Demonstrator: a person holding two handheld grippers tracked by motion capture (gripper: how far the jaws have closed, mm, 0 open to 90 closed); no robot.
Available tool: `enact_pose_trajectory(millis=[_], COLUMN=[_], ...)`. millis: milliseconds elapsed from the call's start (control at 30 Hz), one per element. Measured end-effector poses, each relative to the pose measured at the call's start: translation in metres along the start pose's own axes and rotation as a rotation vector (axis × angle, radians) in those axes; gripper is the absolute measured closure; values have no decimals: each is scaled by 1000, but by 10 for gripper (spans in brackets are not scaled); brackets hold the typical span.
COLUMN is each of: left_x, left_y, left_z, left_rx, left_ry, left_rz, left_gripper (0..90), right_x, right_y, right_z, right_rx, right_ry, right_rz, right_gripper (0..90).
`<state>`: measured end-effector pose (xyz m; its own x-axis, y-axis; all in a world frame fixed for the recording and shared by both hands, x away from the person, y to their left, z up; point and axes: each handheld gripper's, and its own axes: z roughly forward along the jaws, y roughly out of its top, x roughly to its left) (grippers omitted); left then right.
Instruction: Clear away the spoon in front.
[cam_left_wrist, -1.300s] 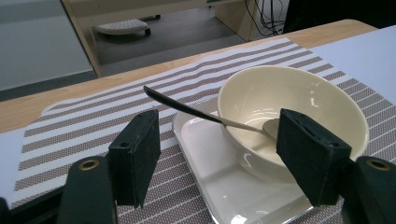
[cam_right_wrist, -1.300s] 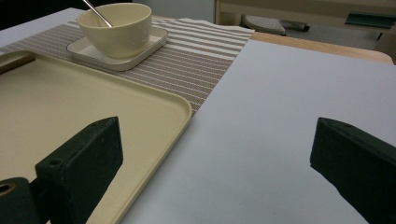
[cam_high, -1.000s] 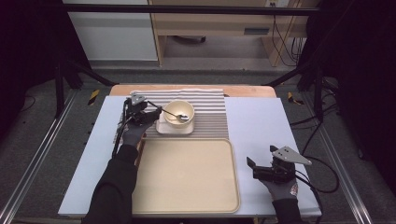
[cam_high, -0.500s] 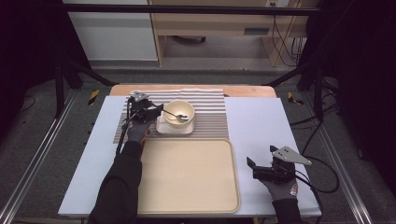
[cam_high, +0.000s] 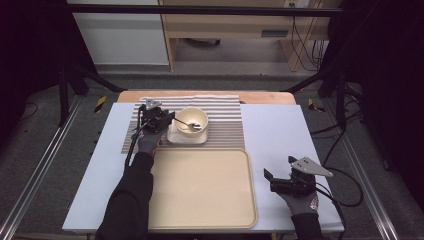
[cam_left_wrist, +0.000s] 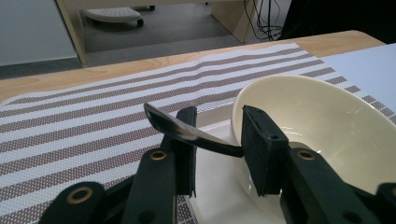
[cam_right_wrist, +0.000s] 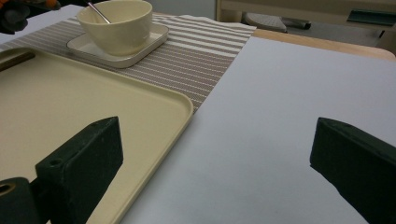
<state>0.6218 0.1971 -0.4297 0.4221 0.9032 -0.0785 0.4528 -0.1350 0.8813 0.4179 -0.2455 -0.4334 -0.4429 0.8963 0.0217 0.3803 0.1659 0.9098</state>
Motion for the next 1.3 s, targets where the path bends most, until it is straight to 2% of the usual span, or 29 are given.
enact_pose_trajectory(millis=[333, 533, 667, 867, 1000, 1300], left_x=[-15, -21, -24, -24, -23, -25], left_y=[5, 8, 11, 14, 16, 22], left_z=[-18, -27, -32, -37, -42, -59], left_rx=[-47, -68, -77, -79, -90, -114], left_ry=[-68, -90, -83, -68, -73, -67], left_rz=[14, 26, 40, 46, 45, 61], left_gripper=[777, 842, 877, 879, 880, 880], right_x=[0, -1, -1, -1, -1, -1], right_y=[0, 0, 0, 0, 0, 0], right_z=[0, -1, 0, 0, 0, 0], right_rx=[4, -1, 4, -1, 2, 3], right_ry=[-3, -8, -5, -6, -6, -7], right_rz=[-2, 1, 1, 6, 1, 0], right_gripper=[30, 30, 30, 31, 31, 31])
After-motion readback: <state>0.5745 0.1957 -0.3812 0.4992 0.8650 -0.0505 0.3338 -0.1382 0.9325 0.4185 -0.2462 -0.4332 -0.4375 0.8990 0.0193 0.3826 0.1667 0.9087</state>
